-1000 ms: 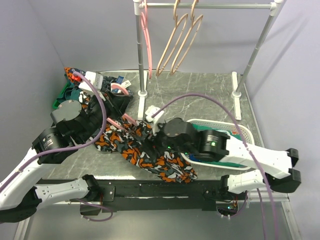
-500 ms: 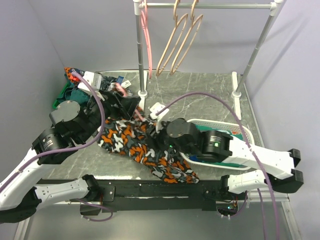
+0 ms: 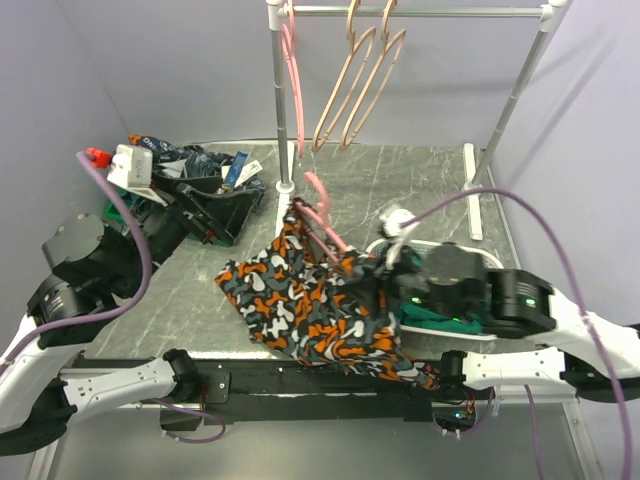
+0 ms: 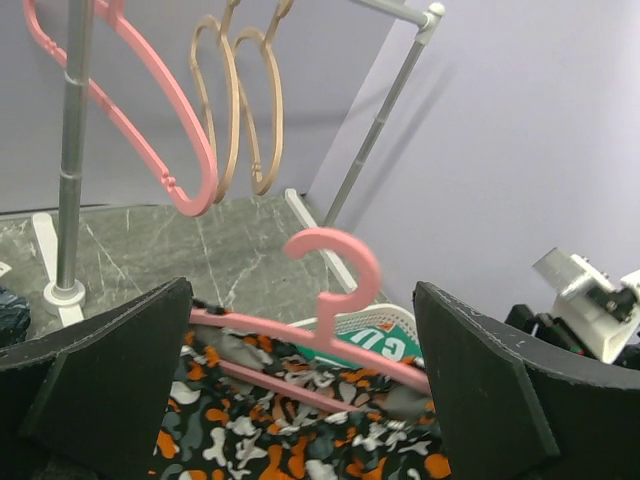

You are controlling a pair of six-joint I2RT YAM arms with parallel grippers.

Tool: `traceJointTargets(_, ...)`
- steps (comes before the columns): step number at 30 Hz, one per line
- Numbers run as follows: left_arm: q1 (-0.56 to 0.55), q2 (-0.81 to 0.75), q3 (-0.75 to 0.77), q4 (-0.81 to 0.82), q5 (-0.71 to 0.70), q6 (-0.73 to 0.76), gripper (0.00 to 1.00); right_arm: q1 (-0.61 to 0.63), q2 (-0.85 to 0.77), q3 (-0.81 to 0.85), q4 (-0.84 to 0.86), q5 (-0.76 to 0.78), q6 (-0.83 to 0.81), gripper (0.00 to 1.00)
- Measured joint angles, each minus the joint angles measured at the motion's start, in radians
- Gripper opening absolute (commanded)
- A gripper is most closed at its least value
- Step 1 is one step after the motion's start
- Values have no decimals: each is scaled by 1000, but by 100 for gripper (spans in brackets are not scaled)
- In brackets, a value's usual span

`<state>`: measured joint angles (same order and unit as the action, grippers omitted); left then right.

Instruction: Place the shorts on the hanger

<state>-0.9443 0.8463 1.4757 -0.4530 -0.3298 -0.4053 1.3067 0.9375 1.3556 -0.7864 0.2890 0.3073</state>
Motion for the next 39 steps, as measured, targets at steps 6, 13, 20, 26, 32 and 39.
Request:
traceJointTargets(6, 0, -16, -4, 3, -1, 0, 97, 0, -126, 0, -106, 91, 95, 0)
traceJointTargets(13, 0, -17, -27, 4, 0, -1, 97, 0, -219, 5, -232, 261, 234, 0)
traceJointTargets(20, 0, -17, -33, 9, 0, 0, 97, 0, -225, 59, -223, 468, 288, 0)
traceJointTargets(26, 0, -17, -35, 16, 0, -1, 97, -133, -83, 125, -106, 551, 253, 0)
traceJointTargets(32, 0, -18, -43, 21, 0, -1, 97, -478, 47, 125, 25, 362, 209, 0)
traceJointTargets(39, 0, -17, -43, 21, 0, 0, 97, -706, 130, 185, 111, 209, 197, 0)
